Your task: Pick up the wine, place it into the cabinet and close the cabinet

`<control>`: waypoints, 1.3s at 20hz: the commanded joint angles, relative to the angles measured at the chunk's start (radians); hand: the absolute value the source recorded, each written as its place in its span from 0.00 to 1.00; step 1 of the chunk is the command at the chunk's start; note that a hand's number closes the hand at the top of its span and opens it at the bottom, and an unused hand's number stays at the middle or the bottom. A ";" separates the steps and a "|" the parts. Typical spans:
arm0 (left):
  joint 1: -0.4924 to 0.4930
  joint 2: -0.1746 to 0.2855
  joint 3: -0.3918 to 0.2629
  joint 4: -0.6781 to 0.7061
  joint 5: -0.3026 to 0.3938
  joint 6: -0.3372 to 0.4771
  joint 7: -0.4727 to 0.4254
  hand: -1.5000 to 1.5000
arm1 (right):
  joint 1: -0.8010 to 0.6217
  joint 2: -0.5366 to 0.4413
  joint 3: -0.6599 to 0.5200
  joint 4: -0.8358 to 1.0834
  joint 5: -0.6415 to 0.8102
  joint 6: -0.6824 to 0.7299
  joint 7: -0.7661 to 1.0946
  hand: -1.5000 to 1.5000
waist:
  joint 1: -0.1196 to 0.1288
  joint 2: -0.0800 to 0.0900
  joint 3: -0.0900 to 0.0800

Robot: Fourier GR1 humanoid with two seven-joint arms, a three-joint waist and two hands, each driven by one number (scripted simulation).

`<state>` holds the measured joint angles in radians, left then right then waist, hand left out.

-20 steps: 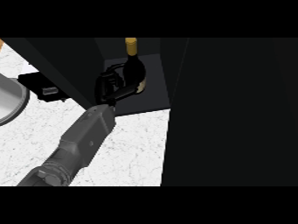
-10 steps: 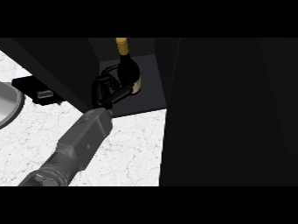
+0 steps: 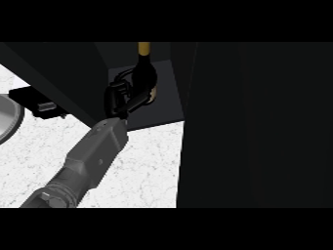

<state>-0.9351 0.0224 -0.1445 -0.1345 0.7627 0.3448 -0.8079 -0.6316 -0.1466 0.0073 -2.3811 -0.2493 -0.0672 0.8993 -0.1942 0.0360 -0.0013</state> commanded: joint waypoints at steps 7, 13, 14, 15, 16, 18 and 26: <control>-0.058 -0.022 -0.037 0.005 0.034 0.084 0.070 1.00 | 0.010 -0.005 -0.028 -0.005 -0.031 0.006 -0.004 0.00 | 0.000 0.005 -0.002; -0.117 -0.022 -0.038 0.026 0.040 0.110 0.117 1.00 | 0.061 -0.006 -0.015 -0.032 -0.016 0.016 -0.008 0.00 | 0.014 0.010 -0.001; -0.139 -0.022 -0.044 0.019 0.039 0.125 0.125 1.00 | 0.060 0.006 -0.008 -0.032 -0.002 0.002 -0.014 0.00 | 0.020 0.005 -0.001; -0.142 -0.022 -0.041 0.025 0.043 0.141 0.128 1.00 | 0.062 -0.013 -0.040 -0.024 -0.024 0.027 -0.034 0.00 | 0.022 0.008 0.000; -0.180 -0.022 -0.042 0.026 0.037 0.127 0.151 1.00 | 0.058 -0.008 -0.036 -0.019 -0.012 0.017 -0.034 0.00 | 0.027 0.010 0.000; -0.174 -0.022 -0.039 0.031 0.048 0.136 0.167 1.00 | 0.058 -0.006 -0.031 -0.010 -0.011 0.022 -0.044 0.00 | 0.026 0.010 -0.001; -0.225 -0.022 -0.010 0.073 0.058 0.143 0.215 1.00 | 0.075 -0.025 -0.061 -0.017 -0.012 0.032 -0.041 0.00 | 0.046 0.014 -0.001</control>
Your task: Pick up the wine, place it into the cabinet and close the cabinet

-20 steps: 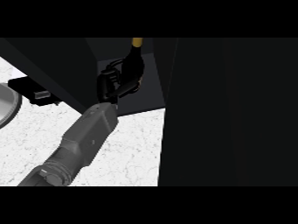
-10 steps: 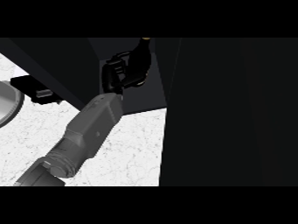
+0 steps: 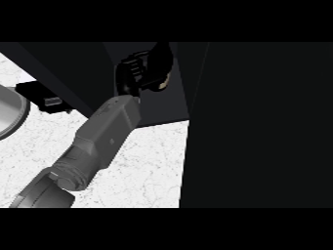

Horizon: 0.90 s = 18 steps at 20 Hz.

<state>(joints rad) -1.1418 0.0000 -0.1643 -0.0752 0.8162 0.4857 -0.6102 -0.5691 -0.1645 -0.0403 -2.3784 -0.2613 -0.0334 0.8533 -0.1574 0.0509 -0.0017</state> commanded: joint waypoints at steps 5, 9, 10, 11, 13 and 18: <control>-0.044 0.034 -0.039 0.059 -0.051 0.045 0.023 1.00 | 0.025 -0.005 -0.007 -0.031 -0.013 0.011 -0.001 0.00 | -0.004 0.006 0.001; -0.031 0.057 -0.122 0.074 -0.136 0.156 0.019 1.00 | 0.010 -0.010 -0.017 -0.007 -0.032 0.023 -0.005 0.00 | -0.002 0.011 0.003; -0.027 0.053 -0.128 0.074 -0.142 0.168 0.004 1.00 | 0.006 0.005 0.003 -0.015 -0.020 0.016 -0.012 0.00 | 0.001 0.012 0.001; -0.031 0.070 -0.127 0.074 -0.142 0.182 0.009 1.00 | 0.023 0.004 -0.001 -0.032 -0.026 0.020 -0.010 0.00 | -0.011 0.013 0.002; -0.026 0.089 -0.142 0.075 -0.158 0.187 0.031 1.00 | 0.012 0.001 -0.018 -0.006 -0.030 0.020 -0.018 0.00 | 0.003 0.013 0.001; -0.003 0.105 -0.168 0.075 -0.185 0.268 0.047 1.00 | 0.019 0.013 0.015 -0.030 -0.025 0.019 -0.007 0.00 | -0.019 0.020 -0.001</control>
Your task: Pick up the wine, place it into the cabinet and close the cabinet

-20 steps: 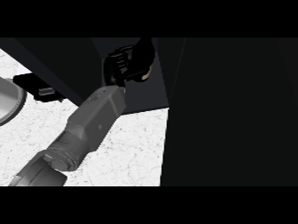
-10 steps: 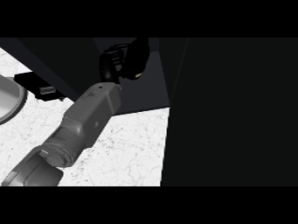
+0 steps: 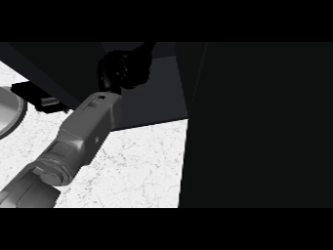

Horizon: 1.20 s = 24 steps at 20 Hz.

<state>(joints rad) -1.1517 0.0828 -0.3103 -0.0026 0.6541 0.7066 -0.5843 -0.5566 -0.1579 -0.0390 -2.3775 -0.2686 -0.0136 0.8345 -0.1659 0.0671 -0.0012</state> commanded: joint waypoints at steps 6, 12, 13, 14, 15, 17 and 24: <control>0.045 0.036 -0.054 0.002 -0.059 0.072 0.046 1.00 | -0.011 -0.003 0.004 -0.014 -0.015 0.008 0.004 0.00 | -0.013 0.011 -0.001; 0.059 0.043 -0.049 0.002 -0.055 -0.004 0.059 0.00 | -0.016 -0.003 0.006 -0.024 -0.018 0.009 0.007 0.00 | -0.009 0.007 -0.003; 0.051 0.056 -0.050 0.002 -0.057 -0.013 0.066 0.00 | -0.016 0.000 0.002 -0.021 -0.014 0.001 0.009 0.00 | 0.000 0.002 -0.003; 0.024 0.049 -0.046 0.002 -0.053 0.004 0.089 0.00 | -0.015 0.005 0.015 -0.021 -0.014 0.004 0.007 0.00 | -0.016 0.009 -0.003; 0.065 0.081 -0.045 0.002 -0.052 -0.063 0.060 0.00 | -0.014 -0.003 0.009 -0.018 -0.006 0.006 0.009 0.00 | 0.005 0.006 -0.005; 0.058 0.067 -0.039 0.002 -0.047 -0.039 0.073 0.00 | -0.003 -0.002 0.019 -0.024 -0.009 0.011 0.016 0.00 | -0.004 0.006 -0.004; 0.028 0.095 -0.055 0.001 -0.064 -0.057 0.055 0.00 | -0.012 -0.003 0.026 -0.031 -0.023 0.015 0.019 0.00 | 0.002 -0.001 -0.003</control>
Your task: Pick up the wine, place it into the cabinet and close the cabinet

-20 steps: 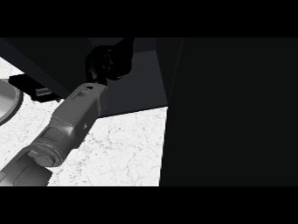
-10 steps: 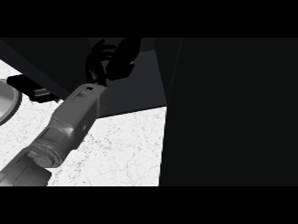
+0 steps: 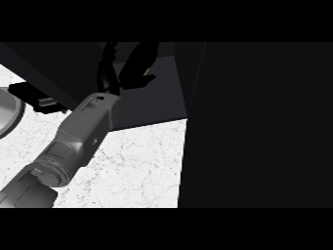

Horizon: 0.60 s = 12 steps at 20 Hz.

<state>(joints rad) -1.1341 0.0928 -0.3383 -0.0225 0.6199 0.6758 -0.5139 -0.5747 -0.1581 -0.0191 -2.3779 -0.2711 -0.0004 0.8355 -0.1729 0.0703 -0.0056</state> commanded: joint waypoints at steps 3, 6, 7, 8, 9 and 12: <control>0.039 0.072 -0.044 0.017 -0.048 -0.105 -0.047 0.00 | 0.003 0.006 0.001 -0.029 -0.004 -0.016 0.013 0.00 | 0.027 -0.011 0.001; 0.000 0.069 -0.066 -0.002 -0.069 -0.197 -0.030 0.00 | -0.005 0.003 0.000 -0.009 -0.005 -0.017 0.017 0.00 | 0.041 -0.018 0.002; -0.010 0.091 -0.067 -0.016 -0.071 -0.246 -0.034 0.00 | -0.017 0.004 0.001 -0.013 0.011 -0.030 0.022 0.00 | 0.050 -0.023 0.001; 0.024 0.091 -0.059 -0.036 -0.061 -0.317 -0.063 0.00 | -0.002 -0.001 -0.010 -0.038 0.007 -0.035 0.033 0.00 | 0.062 -0.032 0.001; 0.014 0.068 -0.026 -0.072 -0.029 -0.344 -0.083 0.00 | 0.006 0.008 -0.005 -0.043 0.009 -0.048 0.041 0.00 | 0.070 -0.037 0.001; 0.015 0.055 0.020 -0.131 0.015 -0.473 -0.141 0.00 | 0.018 0.001 -0.013 -0.034 0.010 -0.039 0.030 0.00 | 0.086 -0.039 0.002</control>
<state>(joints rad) -1.1233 0.0688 -0.3431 -0.1062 0.6150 0.3685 -0.6018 -0.5739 -0.1587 -0.0296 -2.3797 -0.2666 -0.0301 0.8583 -0.1237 0.0499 -0.0117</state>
